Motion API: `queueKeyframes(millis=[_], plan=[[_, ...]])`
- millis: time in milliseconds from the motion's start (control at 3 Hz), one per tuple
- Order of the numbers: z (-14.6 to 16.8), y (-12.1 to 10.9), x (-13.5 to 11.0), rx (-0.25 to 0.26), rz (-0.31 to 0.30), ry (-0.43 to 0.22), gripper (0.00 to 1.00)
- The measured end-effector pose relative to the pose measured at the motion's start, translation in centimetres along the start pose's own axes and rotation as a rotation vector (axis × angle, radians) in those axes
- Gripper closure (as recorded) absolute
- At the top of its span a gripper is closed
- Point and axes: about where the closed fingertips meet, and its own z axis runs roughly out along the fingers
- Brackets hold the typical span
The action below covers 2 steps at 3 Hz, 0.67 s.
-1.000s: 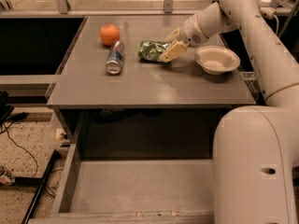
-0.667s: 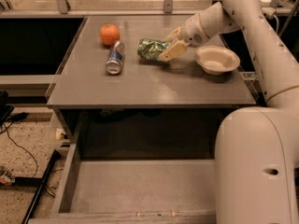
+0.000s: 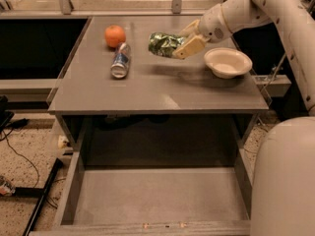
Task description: Place green can into top drawer
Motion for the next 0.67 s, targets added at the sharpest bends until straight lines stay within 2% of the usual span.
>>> queueKeyframes(millis=[333, 667], plan=[[-3.5, 2.6, -1.0, 0.054, -0.025, 0.025, 1.00], [-8.1, 6.0, -2.3, 0.153, -0.047, 0.038, 1.00]])
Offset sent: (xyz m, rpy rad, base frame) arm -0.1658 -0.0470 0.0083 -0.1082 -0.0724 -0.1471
